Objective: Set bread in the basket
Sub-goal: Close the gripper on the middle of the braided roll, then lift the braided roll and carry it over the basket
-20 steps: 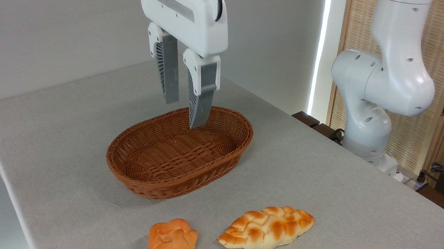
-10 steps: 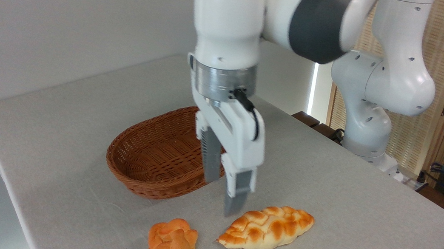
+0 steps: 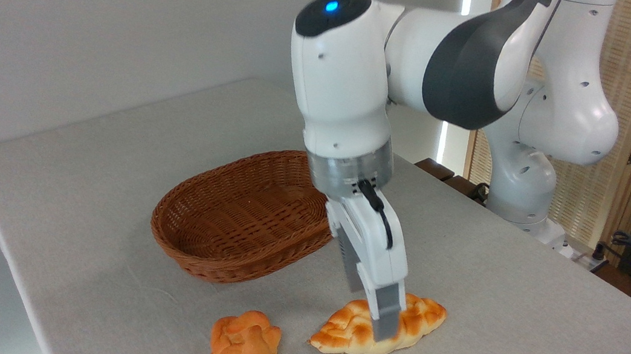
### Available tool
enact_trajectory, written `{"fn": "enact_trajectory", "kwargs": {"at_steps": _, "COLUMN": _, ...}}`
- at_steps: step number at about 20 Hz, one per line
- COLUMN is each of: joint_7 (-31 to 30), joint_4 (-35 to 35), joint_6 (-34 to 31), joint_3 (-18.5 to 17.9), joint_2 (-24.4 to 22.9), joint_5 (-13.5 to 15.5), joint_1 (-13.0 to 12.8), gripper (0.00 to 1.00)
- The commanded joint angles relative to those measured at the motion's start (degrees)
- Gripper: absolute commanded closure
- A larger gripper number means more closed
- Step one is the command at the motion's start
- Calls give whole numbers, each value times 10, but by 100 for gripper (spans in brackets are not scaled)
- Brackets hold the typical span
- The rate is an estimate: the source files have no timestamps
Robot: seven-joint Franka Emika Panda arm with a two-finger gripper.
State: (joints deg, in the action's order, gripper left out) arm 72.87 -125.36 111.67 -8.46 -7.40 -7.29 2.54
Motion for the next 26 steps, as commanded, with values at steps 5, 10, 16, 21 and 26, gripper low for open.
{"fn": "enact_trajectory", "kwargs": {"at_steps": 5, "joint_7": 8, "joint_4": -30, "joint_6": -5, "joint_3": -11, "joint_2": 15, "joint_5": -18, "joint_1": -3, "gripper": 0}}
{"fn": "enact_trajectory", "kwargs": {"at_steps": 10, "joint_7": 11, "joint_4": -29, "joint_6": 3, "joint_3": -11, "joint_2": 27, "joint_5": -18, "joint_1": -3, "gripper": 44}}
{"fn": "enact_trajectory", "kwargs": {"at_steps": 16, "joint_7": 10, "joint_4": -28, "joint_6": 6, "joint_3": -12, "joint_2": 34, "joint_5": -26, "joint_1": -3, "gripper": 79}}
{"fn": "enact_trajectory", "kwargs": {"at_steps": 21, "joint_7": 11, "joint_4": -27, "joint_6": 6, "joint_3": -13, "joint_2": 34, "joint_5": -26, "joint_1": -3, "gripper": 80}}
{"fn": "enact_trajectory", "kwargs": {"at_steps": 26, "joint_7": 11, "joint_4": -16, "joint_6": 5, "joint_3": -13, "joint_2": 34, "joint_5": -26, "joint_1": -3, "gripper": 88}}
